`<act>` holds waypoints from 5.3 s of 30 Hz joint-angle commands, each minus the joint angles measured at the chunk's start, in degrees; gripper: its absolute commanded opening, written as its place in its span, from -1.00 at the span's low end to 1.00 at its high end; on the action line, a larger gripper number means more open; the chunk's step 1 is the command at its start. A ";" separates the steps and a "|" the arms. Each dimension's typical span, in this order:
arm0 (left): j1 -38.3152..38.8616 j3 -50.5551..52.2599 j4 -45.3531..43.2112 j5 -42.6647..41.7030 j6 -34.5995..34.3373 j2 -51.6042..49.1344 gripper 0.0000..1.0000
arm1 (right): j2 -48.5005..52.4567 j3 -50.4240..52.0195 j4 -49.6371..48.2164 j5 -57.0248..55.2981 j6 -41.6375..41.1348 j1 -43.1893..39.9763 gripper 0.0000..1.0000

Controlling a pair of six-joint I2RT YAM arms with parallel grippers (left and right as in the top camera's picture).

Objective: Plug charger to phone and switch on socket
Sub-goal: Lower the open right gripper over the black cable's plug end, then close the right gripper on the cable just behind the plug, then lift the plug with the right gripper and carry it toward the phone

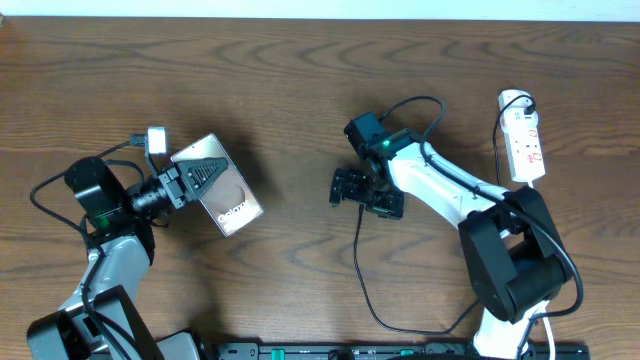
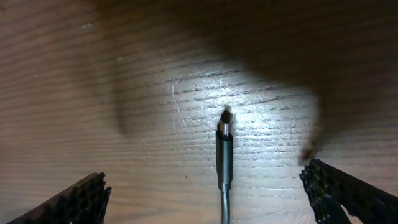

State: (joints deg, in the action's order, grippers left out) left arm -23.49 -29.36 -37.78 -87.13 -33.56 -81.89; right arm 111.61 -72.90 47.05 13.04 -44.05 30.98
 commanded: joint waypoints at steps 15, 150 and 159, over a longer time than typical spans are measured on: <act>-0.24 0.04 -0.48 -1.77 0.98 0.15 -0.85 | 2.40 0.28 0.02 0.22 0.85 -0.09 0.25; -0.24 0.04 -0.46 -1.79 1.68 0.15 -0.85 | 2.45 0.28 -1.64 62.82 68.46 1.16 -0.98; -0.24 0.04 -0.48 -1.79 1.68 0.15 -0.85 | 2.45 0.28 -1.97 58.18 64.57 1.60 -0.98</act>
State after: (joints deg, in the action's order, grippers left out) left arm -23.49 -29.36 -37.78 -87.13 -32.73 -81.89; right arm 113.65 -72.88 45.28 71.94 22.06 32.34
